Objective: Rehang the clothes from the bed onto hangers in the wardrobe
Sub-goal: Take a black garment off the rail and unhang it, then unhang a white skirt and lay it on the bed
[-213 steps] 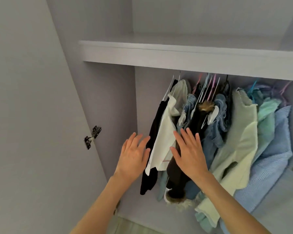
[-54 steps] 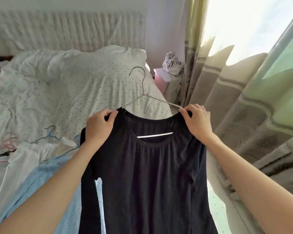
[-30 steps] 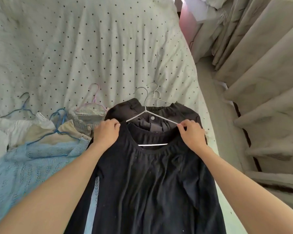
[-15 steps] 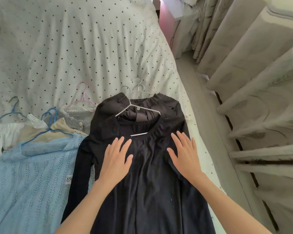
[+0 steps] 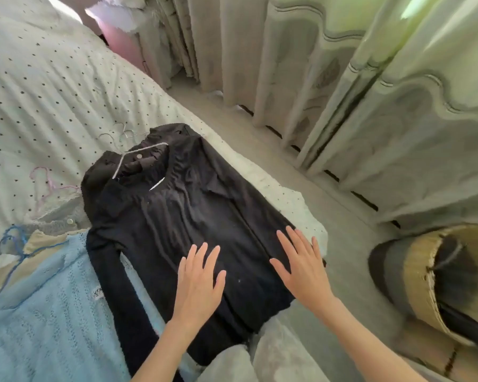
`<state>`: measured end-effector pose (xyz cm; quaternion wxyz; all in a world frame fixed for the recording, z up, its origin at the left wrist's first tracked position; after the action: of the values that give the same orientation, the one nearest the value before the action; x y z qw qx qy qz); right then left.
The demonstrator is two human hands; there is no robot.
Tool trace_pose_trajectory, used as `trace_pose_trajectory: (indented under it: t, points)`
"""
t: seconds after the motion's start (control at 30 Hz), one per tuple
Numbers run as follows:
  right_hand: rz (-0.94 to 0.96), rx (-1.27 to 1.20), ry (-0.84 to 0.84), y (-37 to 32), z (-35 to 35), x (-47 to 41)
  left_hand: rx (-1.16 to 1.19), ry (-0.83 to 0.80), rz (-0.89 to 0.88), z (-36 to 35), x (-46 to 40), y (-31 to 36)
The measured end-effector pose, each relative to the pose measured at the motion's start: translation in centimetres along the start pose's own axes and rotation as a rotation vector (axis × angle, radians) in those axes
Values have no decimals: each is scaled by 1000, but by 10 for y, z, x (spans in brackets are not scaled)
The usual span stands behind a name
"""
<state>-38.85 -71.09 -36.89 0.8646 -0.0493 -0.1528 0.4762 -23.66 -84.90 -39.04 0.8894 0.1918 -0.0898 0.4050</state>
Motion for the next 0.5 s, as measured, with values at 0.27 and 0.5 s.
trace_pose_trajectory:
  t: [0.27,0.5]
  points:
    - [-455,-109,204,44,0,172,-94,-99,-471,-31,83,108]
    - [-825,-185,417,78,0,344,-118,-149,-927,-51,178,245]
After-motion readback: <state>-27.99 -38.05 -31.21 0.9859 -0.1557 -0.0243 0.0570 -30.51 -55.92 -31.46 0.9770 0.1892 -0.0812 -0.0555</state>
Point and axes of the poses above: each hand's wrist, its own x-axis away from the middle knuckle, its own z-axis out of the back of the hand, y = z × x, the point moved 10 cm from there along -x, towards the middle knuckle, and after that the axes turned 12 degrees about z, right-handed, at the moved point
